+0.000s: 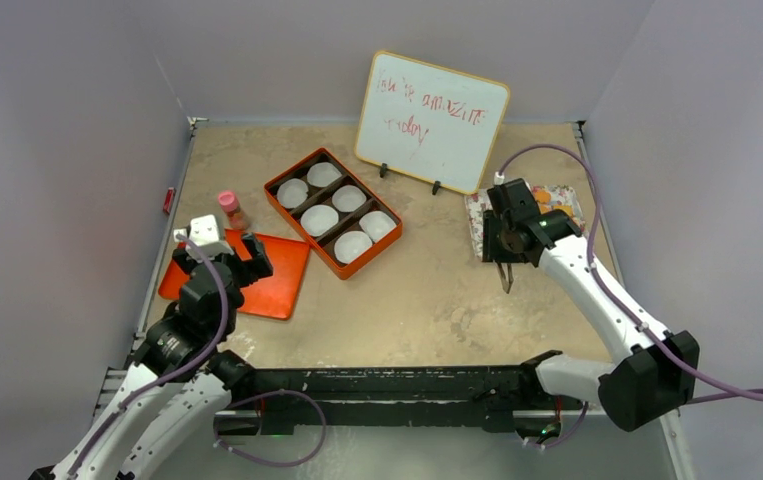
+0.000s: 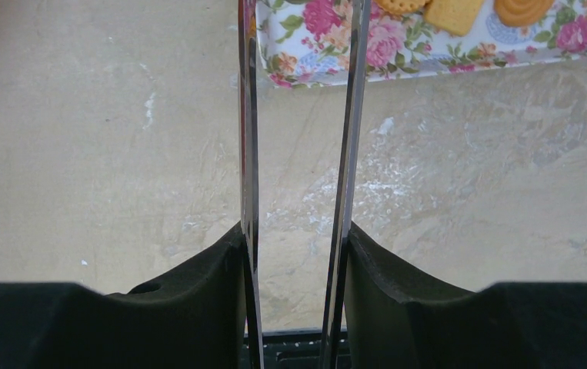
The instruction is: Pack the cookies
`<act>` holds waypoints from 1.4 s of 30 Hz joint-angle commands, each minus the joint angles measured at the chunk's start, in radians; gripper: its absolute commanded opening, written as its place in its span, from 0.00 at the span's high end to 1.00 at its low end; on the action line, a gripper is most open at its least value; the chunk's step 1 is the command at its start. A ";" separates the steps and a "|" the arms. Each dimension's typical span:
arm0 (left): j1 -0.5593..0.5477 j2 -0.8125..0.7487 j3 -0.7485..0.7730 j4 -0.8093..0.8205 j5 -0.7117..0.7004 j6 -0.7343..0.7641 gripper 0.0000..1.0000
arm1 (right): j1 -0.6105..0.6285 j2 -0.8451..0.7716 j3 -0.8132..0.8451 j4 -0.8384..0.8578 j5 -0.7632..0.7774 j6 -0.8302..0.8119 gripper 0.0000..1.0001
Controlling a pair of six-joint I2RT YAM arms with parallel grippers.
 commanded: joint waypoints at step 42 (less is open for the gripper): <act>0.002 0.078 -0.017 0.105 0.089 0.066 0.07 | -0.209 0.210 0.032 0.010 -0.111 0.033 0.53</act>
